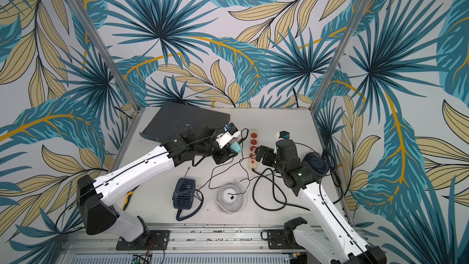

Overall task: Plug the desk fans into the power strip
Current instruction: Adjust the power cord.

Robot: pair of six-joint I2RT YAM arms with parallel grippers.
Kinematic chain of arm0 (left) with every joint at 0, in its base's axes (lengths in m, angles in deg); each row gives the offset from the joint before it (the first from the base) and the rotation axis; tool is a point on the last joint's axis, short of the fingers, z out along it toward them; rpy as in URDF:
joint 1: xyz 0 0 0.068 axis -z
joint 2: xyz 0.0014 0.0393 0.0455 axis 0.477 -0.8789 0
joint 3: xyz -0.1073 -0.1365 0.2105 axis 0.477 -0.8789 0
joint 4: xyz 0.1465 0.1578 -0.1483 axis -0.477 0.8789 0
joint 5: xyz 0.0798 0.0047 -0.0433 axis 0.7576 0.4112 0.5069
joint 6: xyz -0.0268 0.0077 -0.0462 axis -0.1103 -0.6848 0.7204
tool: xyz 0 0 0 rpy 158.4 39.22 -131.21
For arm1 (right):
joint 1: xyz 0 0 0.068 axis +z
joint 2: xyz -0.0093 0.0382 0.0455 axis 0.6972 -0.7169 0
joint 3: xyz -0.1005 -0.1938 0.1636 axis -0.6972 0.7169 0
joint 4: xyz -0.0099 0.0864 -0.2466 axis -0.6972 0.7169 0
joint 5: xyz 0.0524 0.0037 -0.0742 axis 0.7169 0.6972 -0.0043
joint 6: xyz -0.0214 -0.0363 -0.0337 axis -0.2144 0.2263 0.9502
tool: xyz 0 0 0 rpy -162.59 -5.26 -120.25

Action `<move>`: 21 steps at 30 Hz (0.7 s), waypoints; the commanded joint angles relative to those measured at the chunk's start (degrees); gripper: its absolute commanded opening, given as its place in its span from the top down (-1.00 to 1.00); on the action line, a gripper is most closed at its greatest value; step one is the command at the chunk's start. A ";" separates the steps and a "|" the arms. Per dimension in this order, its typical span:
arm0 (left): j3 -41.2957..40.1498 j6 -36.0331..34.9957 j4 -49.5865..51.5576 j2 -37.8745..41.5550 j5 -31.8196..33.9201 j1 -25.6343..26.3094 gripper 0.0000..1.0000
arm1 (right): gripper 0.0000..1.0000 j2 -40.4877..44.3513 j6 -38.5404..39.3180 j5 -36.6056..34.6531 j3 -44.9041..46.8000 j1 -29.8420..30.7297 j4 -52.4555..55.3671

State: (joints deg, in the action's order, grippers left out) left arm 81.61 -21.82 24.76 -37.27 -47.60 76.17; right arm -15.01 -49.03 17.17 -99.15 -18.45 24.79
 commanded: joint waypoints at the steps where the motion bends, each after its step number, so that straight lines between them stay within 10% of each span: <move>1: 1.39 0.78 -0.43 -1.72 -4.72 0.29 0.26 | -0.94 1.91 -0.69 6.33 2.74 -0.27 -3.42; 14: -0.52 -1.86 -4.47 -4.71 -0.13 1.18 0.25 | -0.68 10.75 -17.92 30.24 10.80 -1.78 -14.00; 21: -4.28 -10.14 -9.93 -2.84 -3.35 2.07 0.22 | -0.47 6.66 -14.52 38.13 6.75 -2.12 -7.81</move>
State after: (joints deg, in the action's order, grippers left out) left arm 79.20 -26.49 19.08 -41.75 -48.95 77.46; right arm -7.32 -65.03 50.06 -90.54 -20.19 13.88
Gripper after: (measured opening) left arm 0.464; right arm 0.742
